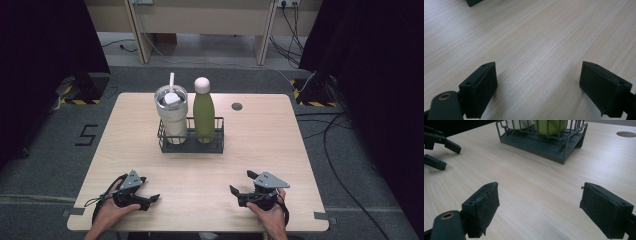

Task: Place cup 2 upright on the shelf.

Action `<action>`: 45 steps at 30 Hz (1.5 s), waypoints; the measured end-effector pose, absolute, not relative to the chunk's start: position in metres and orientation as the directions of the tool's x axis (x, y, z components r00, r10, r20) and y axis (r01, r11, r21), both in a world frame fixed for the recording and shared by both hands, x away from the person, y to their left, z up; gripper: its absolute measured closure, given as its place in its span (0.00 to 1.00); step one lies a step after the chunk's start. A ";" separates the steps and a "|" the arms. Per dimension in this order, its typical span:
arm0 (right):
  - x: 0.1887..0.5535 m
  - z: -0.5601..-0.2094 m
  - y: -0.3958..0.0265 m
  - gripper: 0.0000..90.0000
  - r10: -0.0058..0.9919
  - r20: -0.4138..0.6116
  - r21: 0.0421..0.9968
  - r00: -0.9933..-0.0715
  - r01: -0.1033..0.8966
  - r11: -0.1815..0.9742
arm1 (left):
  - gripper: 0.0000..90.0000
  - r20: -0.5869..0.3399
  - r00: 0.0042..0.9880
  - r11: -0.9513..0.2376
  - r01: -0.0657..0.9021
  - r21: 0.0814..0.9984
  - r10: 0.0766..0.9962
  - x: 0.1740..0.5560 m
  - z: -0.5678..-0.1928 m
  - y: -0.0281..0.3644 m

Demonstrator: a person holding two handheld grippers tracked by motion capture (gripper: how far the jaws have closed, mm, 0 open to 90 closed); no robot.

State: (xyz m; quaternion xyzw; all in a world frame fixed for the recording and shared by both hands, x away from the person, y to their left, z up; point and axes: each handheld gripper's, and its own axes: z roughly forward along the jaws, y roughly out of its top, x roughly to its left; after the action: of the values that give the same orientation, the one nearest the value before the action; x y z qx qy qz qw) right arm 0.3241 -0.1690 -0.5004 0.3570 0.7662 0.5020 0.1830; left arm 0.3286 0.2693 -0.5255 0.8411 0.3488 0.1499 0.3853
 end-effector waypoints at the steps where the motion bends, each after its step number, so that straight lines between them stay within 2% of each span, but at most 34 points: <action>1: 0.323 -0.501 -0.169 0.17 0.732 0.081 0.899 -0.676 0.367 0.240 | 0.15 -0.017 0.712 -0.460 0.471 0.753 0.702 0.329 -0.526 0.269; 27: 0.305 -0.516 -0.173 0.17 0.730 0.088 0.831 -0.678 0.454 0.322 | 0.15 -0.017 0.712 -0.459 0.472 0.753 0.702 0.329 -0.525 0.269; 36: 0.300 -0.520 -0.169 0.17 0.740 0.084 0.759 -0.667 0.524 0.386 | 0.15 -0.017 0.712 -0.459 0.472 0.753 0.702 0.329 -0.526 0.269; 41: 0.297 -0.524 -0.160 0.00 0.706 -0.002 0.720 -0.708 0.489 0.492 | 0.15 -0.017 0.711 -0.459 0.472 0.753 0.702 0.329 -0.526 0.269; 45: 0.296 -0.524 -0.159 0.00 0.709 -0.003 0.718 -0.705 0.492 0.492 | 0.15 -0.017 0.712 -0.459 0.471 0.753 0.702 0.329 -0.526 0.269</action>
State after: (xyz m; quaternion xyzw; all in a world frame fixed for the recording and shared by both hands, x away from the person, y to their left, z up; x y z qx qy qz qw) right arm 0.2962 -0.1594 -0.5242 0.3532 0.8504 0.3594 0.1513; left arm 0.3286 0.2693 -0.5255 0.8410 0.3489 0.1497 0.3855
